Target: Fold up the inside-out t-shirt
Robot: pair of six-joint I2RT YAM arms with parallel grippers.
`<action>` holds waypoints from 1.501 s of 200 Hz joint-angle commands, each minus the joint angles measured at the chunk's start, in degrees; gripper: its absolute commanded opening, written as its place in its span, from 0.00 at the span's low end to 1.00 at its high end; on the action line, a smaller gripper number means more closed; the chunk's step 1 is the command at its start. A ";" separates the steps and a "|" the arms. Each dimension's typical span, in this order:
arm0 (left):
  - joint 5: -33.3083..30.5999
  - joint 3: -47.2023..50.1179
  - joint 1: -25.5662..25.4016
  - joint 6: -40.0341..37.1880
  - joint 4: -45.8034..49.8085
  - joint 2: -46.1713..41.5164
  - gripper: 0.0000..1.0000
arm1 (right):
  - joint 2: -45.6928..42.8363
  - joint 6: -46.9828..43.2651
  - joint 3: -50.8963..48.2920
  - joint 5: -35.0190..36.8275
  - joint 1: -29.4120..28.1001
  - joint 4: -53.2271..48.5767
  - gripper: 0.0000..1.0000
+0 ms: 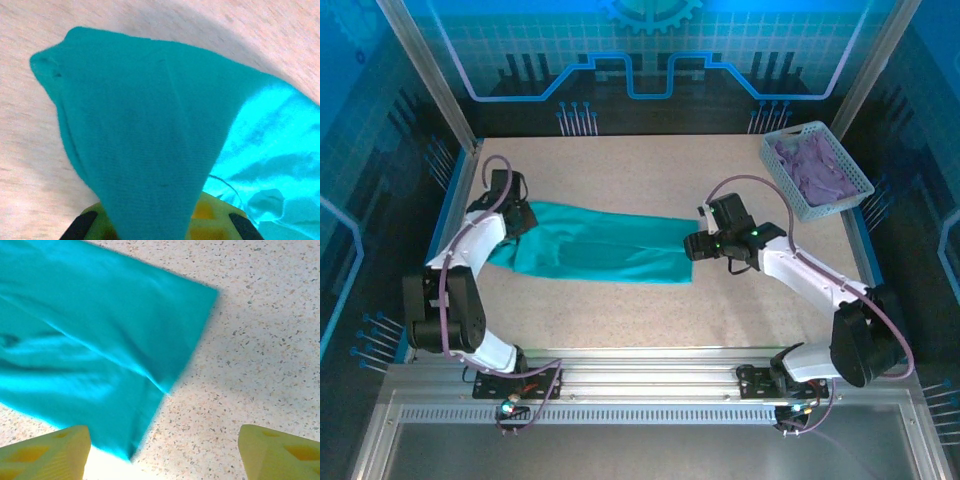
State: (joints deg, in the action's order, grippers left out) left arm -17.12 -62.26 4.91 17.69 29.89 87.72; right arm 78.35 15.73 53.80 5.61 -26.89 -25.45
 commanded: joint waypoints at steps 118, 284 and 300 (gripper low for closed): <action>-4.24 -19.04 -20.52 -0.19 23.42 5.84 0.00 | -0.84 -0.81 -1.29 -2.54 1.14 -1.51 0.78; 31.67 -12.98 -27.14 13.96 -7.29 9.14 0.54 | -0.12 2.27 -1.89 -6.39 -1.62 5.50 0.78; 31.88 -10.58 -22.17 13.18 -7.27 6.91 0.56 | 4.71 3.40 1.15 -6.73 -5.80 7.33 0.78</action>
State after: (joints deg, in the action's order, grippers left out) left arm 13.47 -76.55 -24.16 30.17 26.59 99.59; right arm 77.34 17.15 51.72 2.42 -27.42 -23.09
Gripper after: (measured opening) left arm 0.553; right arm 0.779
